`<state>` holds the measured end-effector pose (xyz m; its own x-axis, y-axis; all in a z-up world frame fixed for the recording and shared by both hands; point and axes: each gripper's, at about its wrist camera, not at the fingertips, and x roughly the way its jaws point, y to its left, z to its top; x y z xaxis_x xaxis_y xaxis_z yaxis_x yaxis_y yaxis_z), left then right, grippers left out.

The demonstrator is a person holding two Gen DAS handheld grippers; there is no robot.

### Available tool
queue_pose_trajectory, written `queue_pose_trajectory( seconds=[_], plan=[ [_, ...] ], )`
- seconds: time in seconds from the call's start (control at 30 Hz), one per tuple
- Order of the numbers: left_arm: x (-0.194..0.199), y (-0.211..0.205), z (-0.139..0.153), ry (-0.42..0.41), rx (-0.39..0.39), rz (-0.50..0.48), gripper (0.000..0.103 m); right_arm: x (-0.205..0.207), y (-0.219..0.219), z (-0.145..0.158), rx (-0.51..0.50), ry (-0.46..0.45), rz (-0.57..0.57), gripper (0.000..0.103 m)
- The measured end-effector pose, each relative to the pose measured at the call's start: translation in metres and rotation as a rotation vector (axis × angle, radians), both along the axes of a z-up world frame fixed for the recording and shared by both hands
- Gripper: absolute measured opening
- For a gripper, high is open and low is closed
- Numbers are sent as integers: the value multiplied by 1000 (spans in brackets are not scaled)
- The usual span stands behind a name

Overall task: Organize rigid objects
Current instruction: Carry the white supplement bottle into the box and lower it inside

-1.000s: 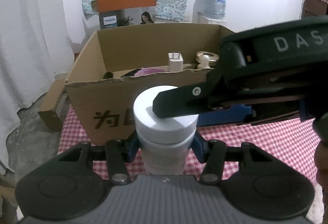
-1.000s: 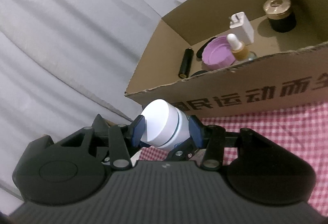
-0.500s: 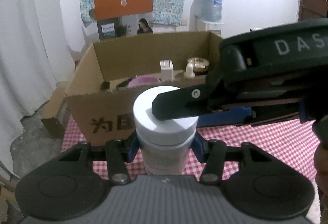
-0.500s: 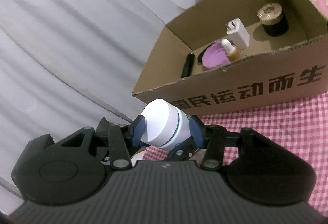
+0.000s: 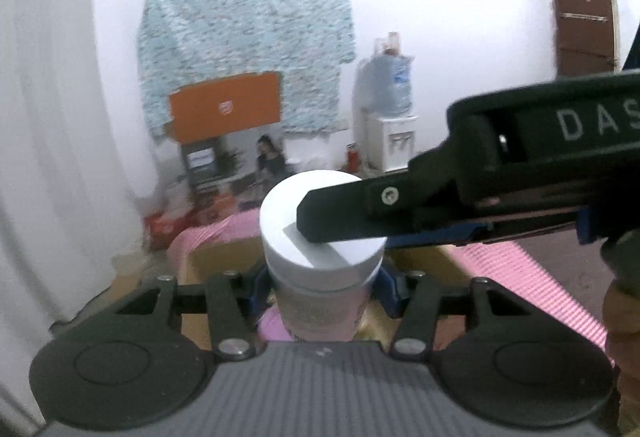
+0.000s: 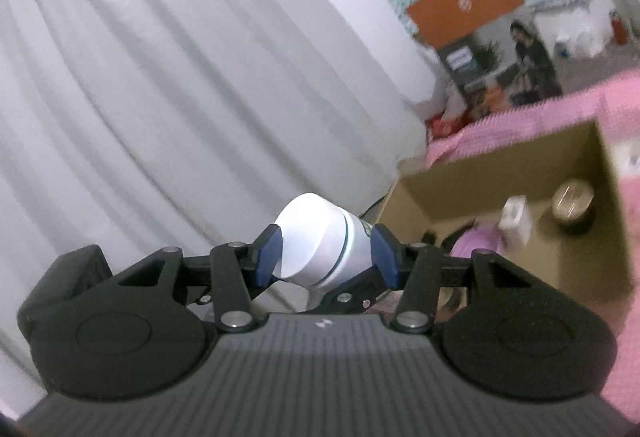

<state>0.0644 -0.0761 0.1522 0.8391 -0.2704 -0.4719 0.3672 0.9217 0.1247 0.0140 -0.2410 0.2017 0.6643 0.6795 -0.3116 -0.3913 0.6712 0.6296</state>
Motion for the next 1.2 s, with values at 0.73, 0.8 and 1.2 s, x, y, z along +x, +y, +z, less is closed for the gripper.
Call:
queue_pose_trajectory(
  seconds=[0.73, 0.8, 1.2],
  plan=[
    [135, -83, -100, 397, 1, -109, 54, 108, -94, -101, -11, 341, -143, 51],
    [141, -83, -106, 418, 3, -106, 54, 113, -96, -107, -30, 352, -139, 51],
    [151, -90, -123, 463, 10, -97, 55, 129, -88, -118, -115, 360, -125, 52]
  ],
)
